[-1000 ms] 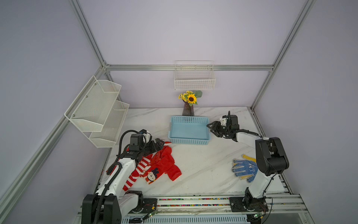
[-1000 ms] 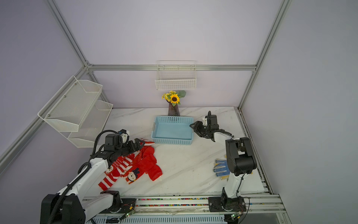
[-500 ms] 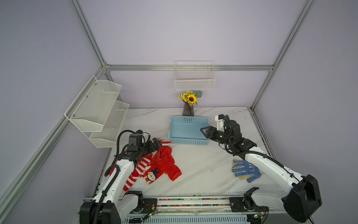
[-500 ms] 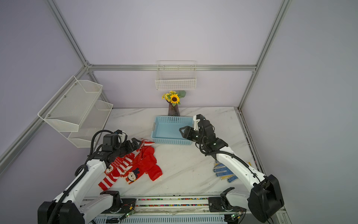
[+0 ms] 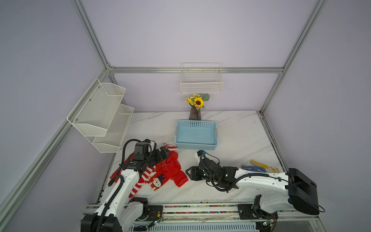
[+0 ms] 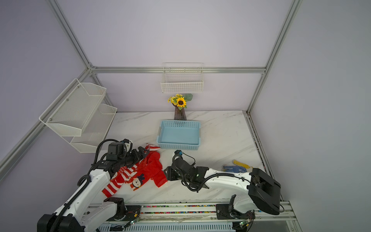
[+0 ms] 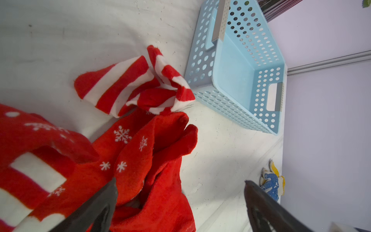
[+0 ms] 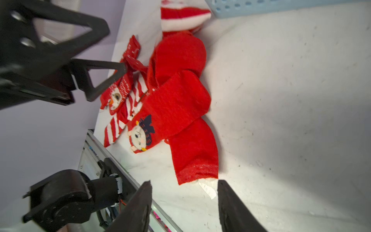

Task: Place the socks together as a pair
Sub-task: Pick up the sock.

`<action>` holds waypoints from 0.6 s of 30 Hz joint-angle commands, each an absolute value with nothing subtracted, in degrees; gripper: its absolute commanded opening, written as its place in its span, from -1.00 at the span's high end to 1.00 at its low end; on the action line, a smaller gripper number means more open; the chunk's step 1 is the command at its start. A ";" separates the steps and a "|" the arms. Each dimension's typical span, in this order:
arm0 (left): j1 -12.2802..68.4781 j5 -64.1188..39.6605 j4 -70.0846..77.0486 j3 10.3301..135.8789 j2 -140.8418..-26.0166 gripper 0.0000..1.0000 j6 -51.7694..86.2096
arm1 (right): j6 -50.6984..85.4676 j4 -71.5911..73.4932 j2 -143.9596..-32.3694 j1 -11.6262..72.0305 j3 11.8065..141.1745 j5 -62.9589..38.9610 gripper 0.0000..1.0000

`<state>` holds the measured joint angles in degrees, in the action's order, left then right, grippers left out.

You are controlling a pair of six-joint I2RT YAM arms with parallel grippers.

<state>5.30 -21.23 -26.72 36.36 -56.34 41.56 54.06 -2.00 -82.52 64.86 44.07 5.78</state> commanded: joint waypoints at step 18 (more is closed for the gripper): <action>9.76 -18.37 -31.23 33.64 -52.30 -0.94 45.00 | 64.16 14.05 -95.97 68.10 38.41 3.68 -0.06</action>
<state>9.32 -18.98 -30.20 34.06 -53.30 44.40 61.28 11.57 -94.08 67.68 38.68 5.02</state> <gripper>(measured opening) 0.971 0.536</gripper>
